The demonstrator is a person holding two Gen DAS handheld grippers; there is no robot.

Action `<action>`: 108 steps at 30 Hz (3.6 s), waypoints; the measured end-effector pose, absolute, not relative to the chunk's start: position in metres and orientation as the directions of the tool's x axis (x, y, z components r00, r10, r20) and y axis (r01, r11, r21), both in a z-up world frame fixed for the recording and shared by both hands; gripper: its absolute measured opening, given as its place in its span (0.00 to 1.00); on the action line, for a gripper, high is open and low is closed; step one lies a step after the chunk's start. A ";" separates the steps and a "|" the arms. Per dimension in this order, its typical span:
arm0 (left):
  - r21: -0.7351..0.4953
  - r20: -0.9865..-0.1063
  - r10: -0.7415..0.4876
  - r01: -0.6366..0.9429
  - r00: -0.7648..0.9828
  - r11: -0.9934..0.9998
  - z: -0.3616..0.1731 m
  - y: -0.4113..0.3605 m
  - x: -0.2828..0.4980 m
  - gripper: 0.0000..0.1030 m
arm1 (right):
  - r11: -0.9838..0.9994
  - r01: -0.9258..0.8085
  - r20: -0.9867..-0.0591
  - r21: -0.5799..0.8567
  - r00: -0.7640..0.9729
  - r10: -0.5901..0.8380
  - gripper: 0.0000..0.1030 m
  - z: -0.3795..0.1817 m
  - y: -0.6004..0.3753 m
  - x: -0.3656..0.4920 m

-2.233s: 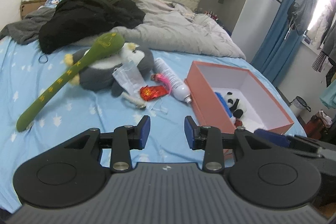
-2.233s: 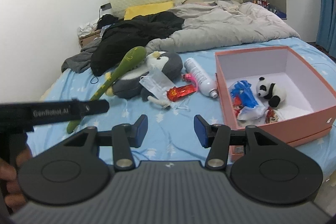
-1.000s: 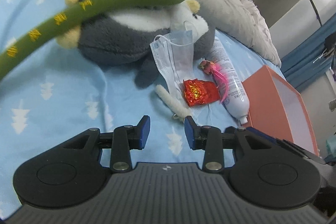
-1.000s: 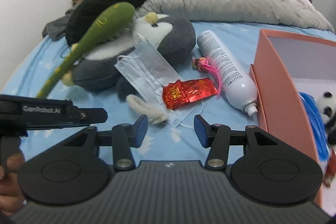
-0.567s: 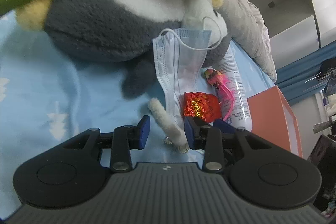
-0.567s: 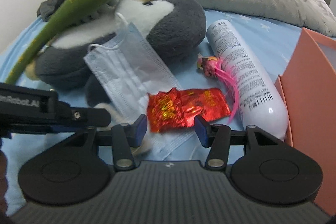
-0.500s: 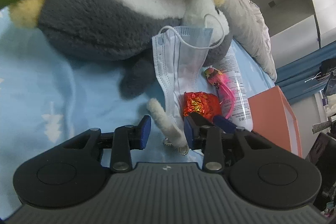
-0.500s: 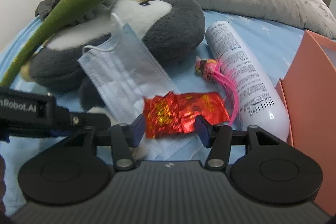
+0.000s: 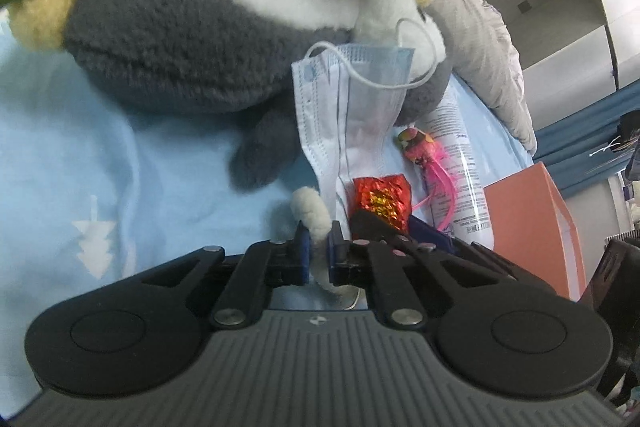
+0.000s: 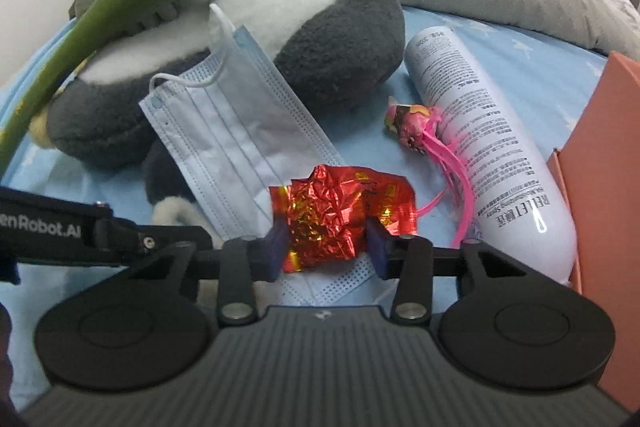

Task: Organize soft objects
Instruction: 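Close the right gripper on the red foil candy while the left grasps the white fluffy stick, then lift and carry the red foil candy toward the pink box while the left carries the stick, then open both grippers over the pink box to drop the candy and stick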

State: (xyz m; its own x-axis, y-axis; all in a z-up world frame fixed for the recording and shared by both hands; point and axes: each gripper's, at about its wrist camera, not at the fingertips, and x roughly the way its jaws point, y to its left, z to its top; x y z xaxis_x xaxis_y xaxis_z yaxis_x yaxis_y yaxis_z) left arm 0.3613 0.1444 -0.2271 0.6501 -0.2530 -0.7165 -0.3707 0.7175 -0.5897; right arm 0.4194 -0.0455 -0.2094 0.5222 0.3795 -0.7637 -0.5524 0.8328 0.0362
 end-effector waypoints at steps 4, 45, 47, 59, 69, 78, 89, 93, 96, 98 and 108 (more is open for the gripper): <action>-0.586 -0.712 -0.239 -0.371 0.660 0.720 -0.217 0.147 0.353 0.09 | 0.842 -0.538 -0.757 0.045 0.531 0.380 0.31 -0.200 -0.050 0.412; -0.403 -0.713 -0.169 -0.201 0.681 0.893 -0.109 0.070 0.153 0.09 | 0.895 -0.433 -0.708 0.109 0.598 0.376 0.30 -0.102 -0.141 0.209; -0.397 -0.713 -0.173 -0.189 0.679 0.898 -0.108 0.067 0.150 0.09 | 0.898 -0.426 -0.707 0.111 0.600 0.373 0.30 -0.101 -0.144 0.203; -0.384 -0.660 -0.223 -0.066 0.718 0.921 -0.054 0.050 0.161 0.09 | 0.928 -0.356 -0.581 0.107 0.735 0.349 0.30 -0.046 -0.172 0.196; -0.368 -0.591 -0.275 0.051 0.758 0.929 0.006 0.013 0.187 0.09 | 0.944 -0.312 -0.488 0.111 0.810 0.325 0.30 -0.001 -0.215 0.209; -0.334 -0.554 -0.359 0.194 0.751 0.922 0.046 -0.051 0.241 0.09 | 0.959 -0.271 -0.438 0.082 0.855 0.279 0.30 0.029 -0.248 0.231; -0.314 -0.682 -0.406 0.258 0.608 0.914 0.010 -0.128 0.335 0.09 | 0.983 -0.144 -0.611 0.119 0.770 0.186 0.30 0.001 -0.308 0.299; -0.308 -0.740 -0.391 0.242 0.547 0.920 -0.015 -0.147 0.362 0.09 | 0.988 -0.109 -0.666 0.106 0.731 0.152 0.30 -0.025 -0.323 0.321; -0.306 -0.772 -0.387 0.240 0.504 0.921 -0.031 -0.161 0.381 0.09 | 0.988 -0.080 -0.711 0.129 0.688 0.148 0.30 -0.046 -0.333 0.338; -0.307 -0.790 -0.381 0.227 0.480 0.924 -0.041 -0.168 0.391 0.09 | 0.986 -0.054 -0.745 0.158 0.649 0.155 0.30 -0.062 -0.342 0.349; -0.293 -0.837 -0.361 0.221 0.412 0.930 -0.081 -0.187 0.392 0.10 | 0.987 -0.015 -0.801 0.162 0.582 0.140 0.34 -0.096 -0.358 0.352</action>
State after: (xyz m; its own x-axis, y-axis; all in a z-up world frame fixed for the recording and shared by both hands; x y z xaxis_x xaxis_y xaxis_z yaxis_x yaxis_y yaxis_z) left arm 0.3923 -0.1873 -0.0808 0.4116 -0.3612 -0.8367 0.2205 0.9303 -0.2931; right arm 0.3524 -0.3584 -0.0965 0.5825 0.1402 -0.8007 -0.0155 0.9867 0.1616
